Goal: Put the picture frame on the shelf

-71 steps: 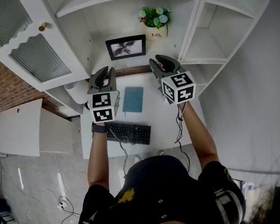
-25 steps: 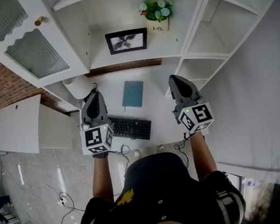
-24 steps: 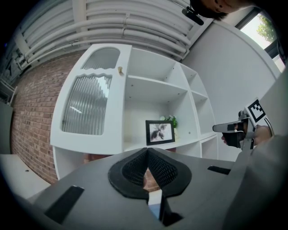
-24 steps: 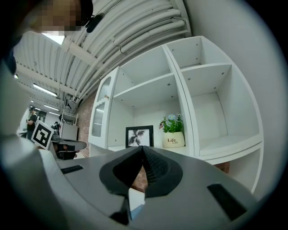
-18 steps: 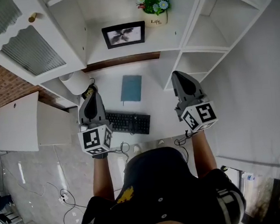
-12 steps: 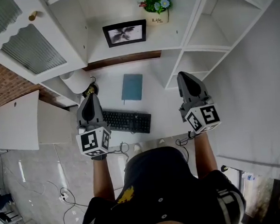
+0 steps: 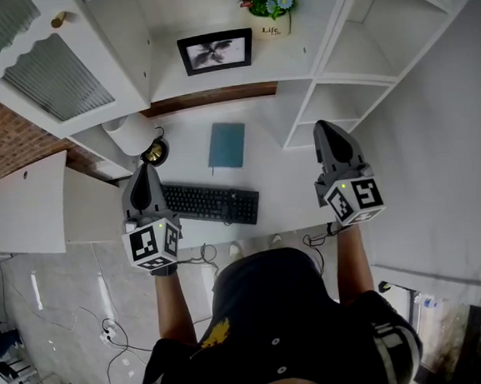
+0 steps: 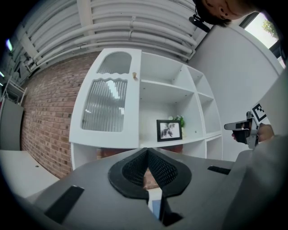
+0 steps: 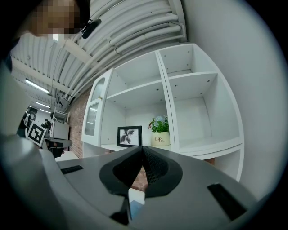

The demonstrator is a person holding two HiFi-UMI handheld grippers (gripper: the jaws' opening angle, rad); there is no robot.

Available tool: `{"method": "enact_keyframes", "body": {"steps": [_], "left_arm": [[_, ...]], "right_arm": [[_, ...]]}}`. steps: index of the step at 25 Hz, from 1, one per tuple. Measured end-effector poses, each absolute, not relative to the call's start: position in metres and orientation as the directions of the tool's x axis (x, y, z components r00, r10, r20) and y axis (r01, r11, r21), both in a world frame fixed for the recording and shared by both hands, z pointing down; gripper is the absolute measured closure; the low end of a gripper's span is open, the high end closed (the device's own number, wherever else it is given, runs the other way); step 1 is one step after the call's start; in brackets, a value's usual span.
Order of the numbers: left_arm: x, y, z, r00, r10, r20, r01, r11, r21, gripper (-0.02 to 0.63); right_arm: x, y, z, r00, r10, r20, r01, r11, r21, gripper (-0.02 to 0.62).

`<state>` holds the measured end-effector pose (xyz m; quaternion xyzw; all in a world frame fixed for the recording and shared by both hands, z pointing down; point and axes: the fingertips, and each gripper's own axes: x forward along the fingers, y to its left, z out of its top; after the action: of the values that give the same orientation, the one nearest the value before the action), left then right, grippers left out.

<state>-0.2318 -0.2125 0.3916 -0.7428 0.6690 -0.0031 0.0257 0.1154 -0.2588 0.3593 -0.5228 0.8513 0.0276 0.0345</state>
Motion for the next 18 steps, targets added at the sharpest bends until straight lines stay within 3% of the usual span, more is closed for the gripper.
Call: {"method": "enact_keyframes", "body": {"steps": [18], "left_arm": [[-0.213, -0.199, 0.419, 0.17, -0.985, 0.032, -0.984, -0.172, -0.052, 0.588]], "right_arm": [[0.111, -0.243, 0.372, -0.494, -0.867, -0.069, -0.87, 0.493, 0.02, 0.589]]}}
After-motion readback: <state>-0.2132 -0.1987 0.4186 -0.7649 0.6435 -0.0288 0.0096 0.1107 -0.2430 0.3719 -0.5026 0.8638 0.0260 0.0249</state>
